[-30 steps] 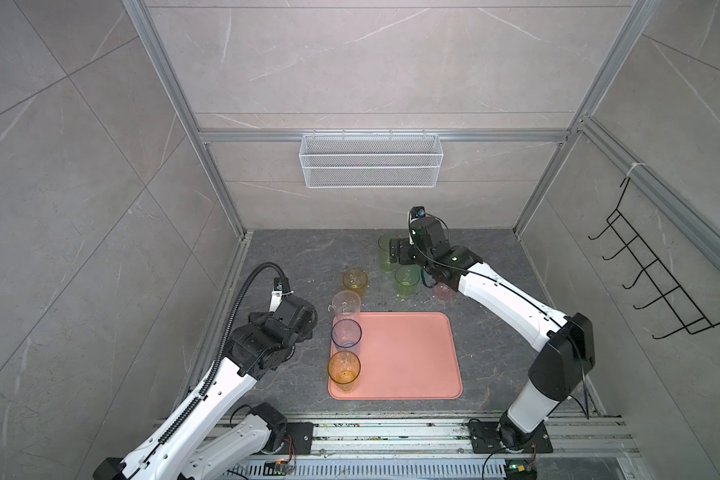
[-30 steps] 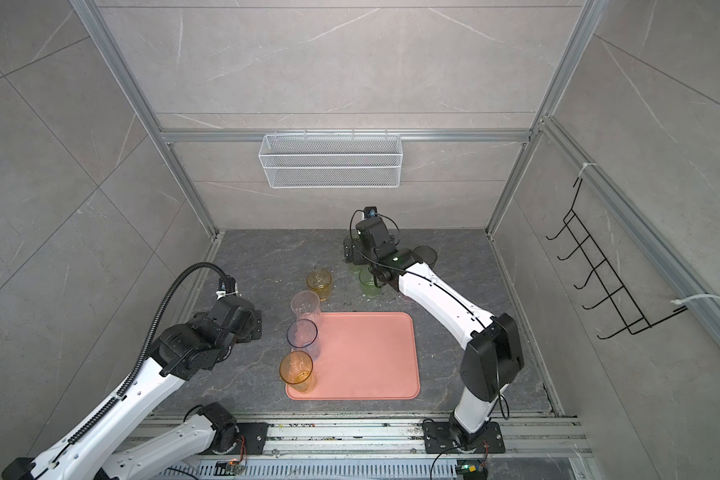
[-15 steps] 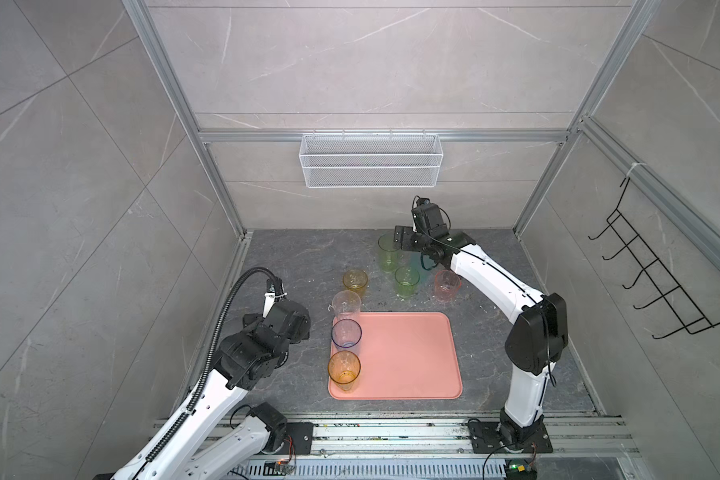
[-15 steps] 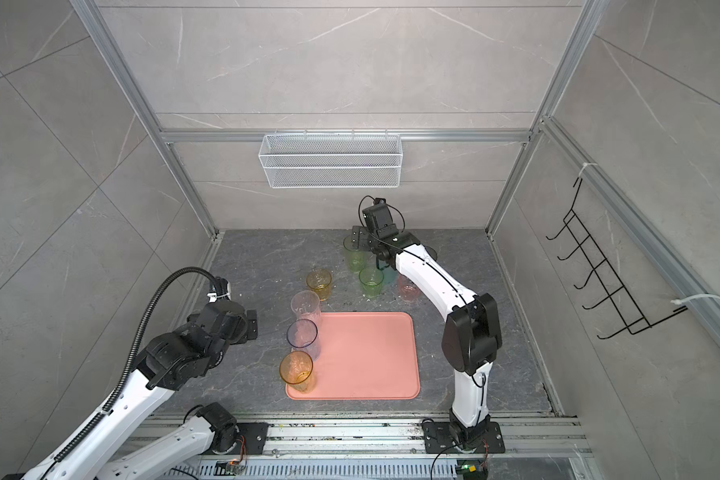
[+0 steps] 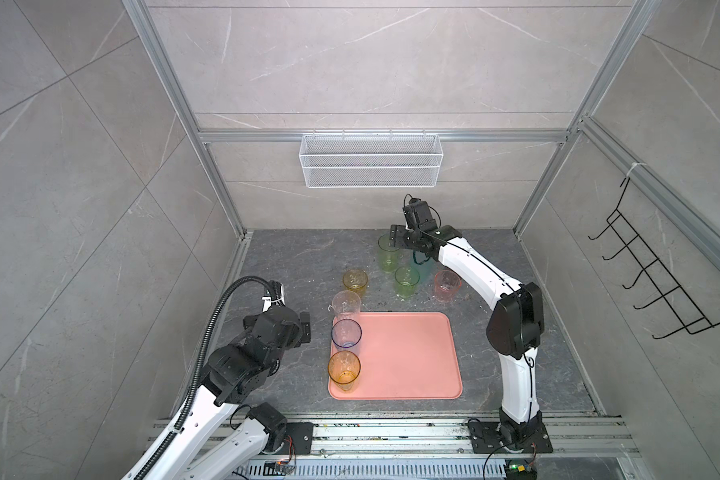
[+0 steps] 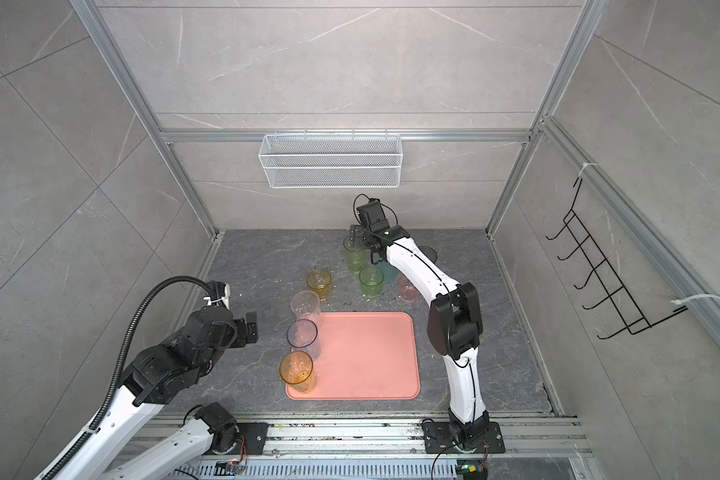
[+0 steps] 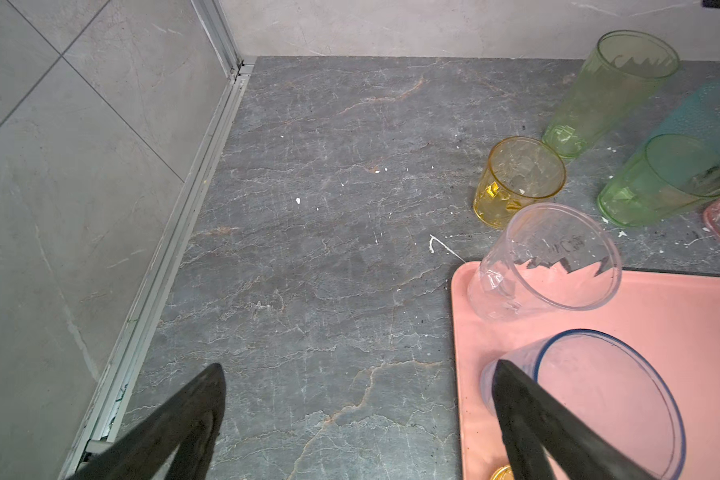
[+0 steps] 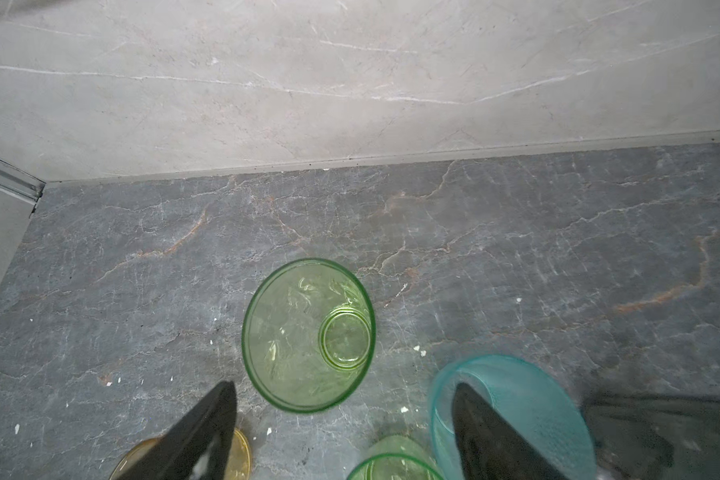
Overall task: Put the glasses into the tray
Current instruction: 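Lower the open right gripper around the light green cup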
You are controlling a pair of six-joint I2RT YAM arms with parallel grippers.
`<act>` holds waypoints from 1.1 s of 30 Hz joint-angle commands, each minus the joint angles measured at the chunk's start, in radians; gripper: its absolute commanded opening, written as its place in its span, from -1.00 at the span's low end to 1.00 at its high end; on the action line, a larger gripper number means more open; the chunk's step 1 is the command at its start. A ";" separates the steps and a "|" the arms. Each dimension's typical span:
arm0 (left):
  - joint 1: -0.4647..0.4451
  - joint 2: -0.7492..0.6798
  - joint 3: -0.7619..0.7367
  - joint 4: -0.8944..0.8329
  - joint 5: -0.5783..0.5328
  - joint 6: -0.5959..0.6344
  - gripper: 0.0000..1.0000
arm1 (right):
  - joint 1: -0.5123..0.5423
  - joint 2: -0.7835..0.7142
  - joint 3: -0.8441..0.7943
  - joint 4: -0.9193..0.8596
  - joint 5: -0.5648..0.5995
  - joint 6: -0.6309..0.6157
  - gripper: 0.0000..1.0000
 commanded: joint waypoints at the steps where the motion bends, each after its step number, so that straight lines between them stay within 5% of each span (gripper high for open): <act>1: 0.000 -0.016 -0.005 0.050 0.033 0.034 1.00 | -0.002 0.053 0.073 -0.071 -0.007 0.013 0.61; 19: -0.001 -0.025 -0.006 0.070 0.085 0.045 1.00 | -0.001 0.293 0.401 -0.278 -0.018 0.027 0.37; 33: -0.004 -0.027 -0.009 0.076 0.094 0.051 1.00 | -0.005 0.334 0.406 -0.289 -0.028 0.040 0.17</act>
